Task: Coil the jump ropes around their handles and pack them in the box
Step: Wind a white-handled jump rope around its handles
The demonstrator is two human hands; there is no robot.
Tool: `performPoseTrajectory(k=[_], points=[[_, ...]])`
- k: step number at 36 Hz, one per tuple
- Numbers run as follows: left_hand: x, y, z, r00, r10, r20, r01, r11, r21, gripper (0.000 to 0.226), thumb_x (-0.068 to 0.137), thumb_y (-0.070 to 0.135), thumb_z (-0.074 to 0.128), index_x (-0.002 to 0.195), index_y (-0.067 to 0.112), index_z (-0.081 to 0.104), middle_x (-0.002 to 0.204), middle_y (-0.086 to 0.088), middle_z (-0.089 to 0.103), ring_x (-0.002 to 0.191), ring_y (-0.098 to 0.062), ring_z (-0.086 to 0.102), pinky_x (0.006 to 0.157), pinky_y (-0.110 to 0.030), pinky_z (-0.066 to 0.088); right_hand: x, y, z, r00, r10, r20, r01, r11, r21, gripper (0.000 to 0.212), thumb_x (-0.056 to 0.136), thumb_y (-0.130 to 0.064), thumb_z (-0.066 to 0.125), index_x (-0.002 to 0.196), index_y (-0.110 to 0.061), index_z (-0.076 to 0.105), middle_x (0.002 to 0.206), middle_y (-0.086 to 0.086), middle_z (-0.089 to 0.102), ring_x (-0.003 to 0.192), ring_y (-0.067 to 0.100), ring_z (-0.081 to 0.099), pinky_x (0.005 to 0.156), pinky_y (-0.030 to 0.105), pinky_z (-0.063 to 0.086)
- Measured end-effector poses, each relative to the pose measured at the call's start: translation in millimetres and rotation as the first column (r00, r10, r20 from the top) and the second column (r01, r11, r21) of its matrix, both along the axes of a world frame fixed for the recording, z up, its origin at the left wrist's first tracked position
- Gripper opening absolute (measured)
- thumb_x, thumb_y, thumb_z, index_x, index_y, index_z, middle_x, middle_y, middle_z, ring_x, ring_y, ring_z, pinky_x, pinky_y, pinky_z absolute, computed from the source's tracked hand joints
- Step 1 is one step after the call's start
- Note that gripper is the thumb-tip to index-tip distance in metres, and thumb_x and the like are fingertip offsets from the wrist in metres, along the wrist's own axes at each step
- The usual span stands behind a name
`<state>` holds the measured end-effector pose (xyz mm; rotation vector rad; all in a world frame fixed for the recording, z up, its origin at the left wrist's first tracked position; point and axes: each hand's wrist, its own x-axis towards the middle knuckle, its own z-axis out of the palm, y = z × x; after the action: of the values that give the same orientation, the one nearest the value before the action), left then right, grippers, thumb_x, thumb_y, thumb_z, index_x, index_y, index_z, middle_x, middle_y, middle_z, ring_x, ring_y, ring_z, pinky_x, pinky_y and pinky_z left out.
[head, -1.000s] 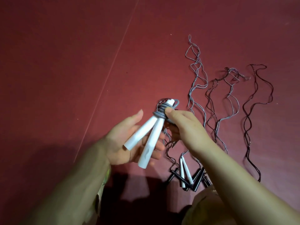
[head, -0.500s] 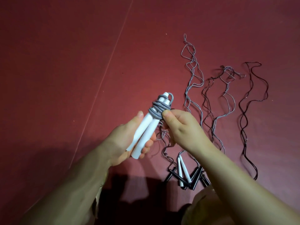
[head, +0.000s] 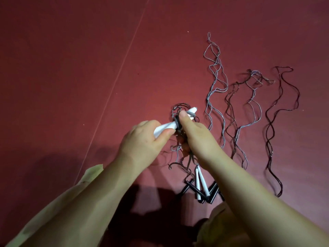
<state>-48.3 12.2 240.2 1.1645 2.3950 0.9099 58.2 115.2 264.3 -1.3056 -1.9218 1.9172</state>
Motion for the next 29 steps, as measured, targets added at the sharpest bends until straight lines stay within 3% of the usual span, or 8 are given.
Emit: performPoseTrajectory(k=[3, 6, 10, 12, 16, 18, 25, 29], points=[[0.3, 0.8, 2.7, 0.989, 0.001, 0.145, 0.003, 1.000, -0.026, 0.051, 0.067, 0.067, 0.045, 0.075, 0.018, 0.055, 0.068, 0.005, 0.056, 0.069, -0.017, 0.053, 0.064, -0.036, 0.042, 0.1, 0.2, -0.9, 0.999, -0.013, -0.038, 0.012, 1.000, -0.018, 0.042, 0.096, -0.048, 0.044, 0.064, -0.020, 0.043, 0.055, -0.001, 0.033, 0.046, 0.014, 0.025, 0.045, 0.024, 0.023], [0.7, 2.0, 3.7, 0.866, -0.034, 0.498, 0.091, 0.992, -0.090, 0.040, 0.060, 0.059, 0.058, 0.068, 0.020, 0.054, 0.053, 0.013, 0.051, 0.053, -0.009, 0.045, 0.055, -0.030, 0.035, 1.4, 0.8, -3.9, 0.994, -0.053, -0.093, 0.048, 0.997, -0.055, 0.036, 0.084, -0.049, 0.045, 0.062, -0.022, 0.040, 0.052, -0.002, 0.030, 0.044, 0.012, 0.023, 0.047, 0.026, 0.020], [3.5, -2.1, 9.0, 0.370, 0.022, 0.929, 0.282, 0.950, -0.135, 0.046, 0.070, 0.055, 0.050, 0.096, 0.019, 0.065, 0.083, -0.004, 0.070, 0.076, -0.022, 0.065, 0.062, -0.031, 0.050, 3.1, 2.9, -1.8, 0.970, -0.168, -0.177, 0.129, 0.969, -0.213, 0.026, 0.086, -0.043, 0.045, 0.073, -0.021, 0.051, 0.058, -0.001, 0.042, 0.047, 0.011, 0.036, 0.044, 0.022, 0.025], [4.1, -3.8, 12.9, 0.124, -0.008, 0.992, 0.323, 0.946, -0.032, 0.060, 0.071, 0.060, 0.045, 0.095, 0.011, 0.069, 0.090, -0.018, 0.070, 0.077, -0.030, 0.067, 0.061, -0.033, 0.054, 3.6, 6.2, 0.1, 0.952, -0.214, -0.218, 0.143, 0.943, -0.300, 0.029, 0.097, -0.033, 0.039, 0.078, -0.020, 0.056, 0.057, -0.005, 0.049, 0.043, 0.008, 0.043, 0.039, 0.016, 0.031], [13.4, 4.6, 26.9, -0.229, 0.009, 0.973, 0.069, 0.998, 0.007, 0.075, 0.065, 0.068, 0.049, 0.075, -0.003, 0.070, 0.064, -0.023, 0.062, 0.043, -0.030, 0.059, 0.040, -0.025, 0.047, 3.0, 10.8, 3.5, 0.927, -0.222, -0.304, 0.106, 0.929, -0.354, 0.032, 0.102, -0.025, 0.031, 0.083, -0.015, 0.054, 0.054, -0.009, 0.052, 0.042, 0.005, 0.048, 0.039, 0.014, 0.037], [12.5, 4.9, 22.7, -0.223, 0.032, 0.974, 0.088, 0.996, -0.012, 0.083, 0.077, 0.079, 0.035, 0.075, 0.001, 0.066, 0.058, -0.014, 0.057, 0.036, -0.020, 0.047, 0.039, -0.019, 0.038, 3.5, 11.4, 2.6, 0.930, -0.187, -0.315, 0.078, 0.941, -0.328, 0.033, 0.103, -0.027, 0.031, 0.085, -0.015, 0.055, 0.056, -0.009, 0.054, 0.046, 0.004, 0.050, 0.045, 0.015, 0.039], [-1.5, 0.0, 13.2, 0.084, 0.101, 0.991, 0.263, 0.957, -0.120, 0.078, 0.062, 0.080, 0.029, 0.075, 0.010, 0.061, 0.063, -0.006, 0.050, 0.043, -0.011, 0.025, 0.044, -0.020, 0.018, 13.0, 20.1, -3.5, 0.992, 0.116, -0.058, -0.120, 0.989, -0.082, 0.063, 0.099, -0.056, 0.032, 0.078, -0.005, 0.062, 0.066, 0.015, 0.051, 0.051, 0.024, 0.048, 0.055, 0.036, 0.046], [1.0, -1.2, 8.0, 0.282, 0.136, 0.950, 0.228, 0.952, -0.204, 0.071, 0.086, 0.070, 0.022, 0.076, 0.011, 0.059, 0.061, -0.005, 0.053, 0.046, -0.013, 0.027, 0.043, -0.019, 0.019, 11.9, 18.2, -1.3, 0.982, 0.174, 0.066, -0.177, 0.983, 0.046, 0.063, 0.101, -0.052, 0.027, 0.073, -0.003, 0.055, 0.054, 0.015, 0.047, 0.038, 0.020, 0.045, 0.047, 0.025, 0.042]])
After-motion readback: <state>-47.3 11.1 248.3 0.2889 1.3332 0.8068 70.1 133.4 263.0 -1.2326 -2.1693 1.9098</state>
